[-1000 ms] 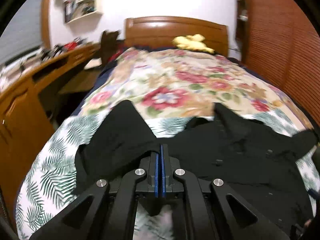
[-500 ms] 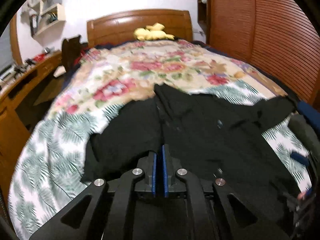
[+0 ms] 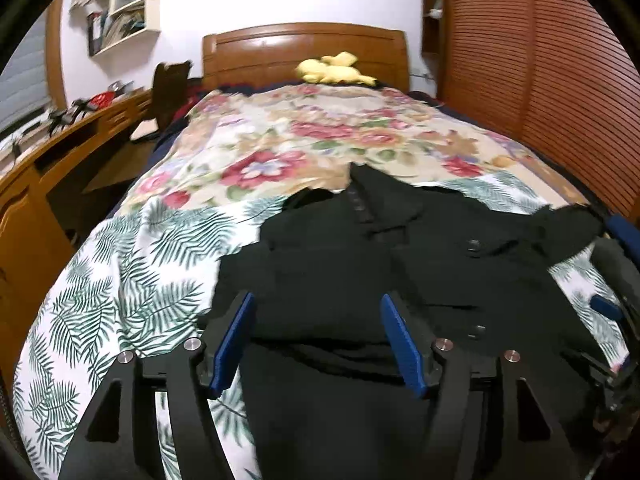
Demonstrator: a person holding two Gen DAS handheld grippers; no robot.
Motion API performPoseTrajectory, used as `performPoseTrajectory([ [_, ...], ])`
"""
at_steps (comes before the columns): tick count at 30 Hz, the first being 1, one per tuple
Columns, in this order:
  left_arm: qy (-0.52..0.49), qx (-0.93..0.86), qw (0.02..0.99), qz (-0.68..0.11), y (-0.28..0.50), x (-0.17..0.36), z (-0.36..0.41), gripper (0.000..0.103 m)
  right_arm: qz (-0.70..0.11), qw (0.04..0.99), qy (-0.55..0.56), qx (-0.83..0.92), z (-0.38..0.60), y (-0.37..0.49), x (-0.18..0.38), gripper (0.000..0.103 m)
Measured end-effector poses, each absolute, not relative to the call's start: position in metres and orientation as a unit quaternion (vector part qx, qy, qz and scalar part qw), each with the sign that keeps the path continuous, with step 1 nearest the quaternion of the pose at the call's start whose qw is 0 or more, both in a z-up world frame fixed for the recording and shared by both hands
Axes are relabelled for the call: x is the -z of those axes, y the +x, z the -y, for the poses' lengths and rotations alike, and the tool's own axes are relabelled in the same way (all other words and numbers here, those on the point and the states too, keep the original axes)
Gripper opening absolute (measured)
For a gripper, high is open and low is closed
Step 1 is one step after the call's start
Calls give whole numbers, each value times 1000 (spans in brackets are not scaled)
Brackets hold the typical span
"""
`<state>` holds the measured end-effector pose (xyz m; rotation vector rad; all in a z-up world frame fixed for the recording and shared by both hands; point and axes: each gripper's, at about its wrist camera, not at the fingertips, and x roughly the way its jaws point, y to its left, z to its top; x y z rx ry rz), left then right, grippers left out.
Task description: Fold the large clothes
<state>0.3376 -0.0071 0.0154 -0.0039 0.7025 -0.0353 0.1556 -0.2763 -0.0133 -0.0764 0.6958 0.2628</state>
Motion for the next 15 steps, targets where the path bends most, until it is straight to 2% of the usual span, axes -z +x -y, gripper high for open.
performPoseTrajectory([
  [15,-47,-45,910,-410,424,65,-35,71,-374,918,-46,-124,274,167,41,103],
])
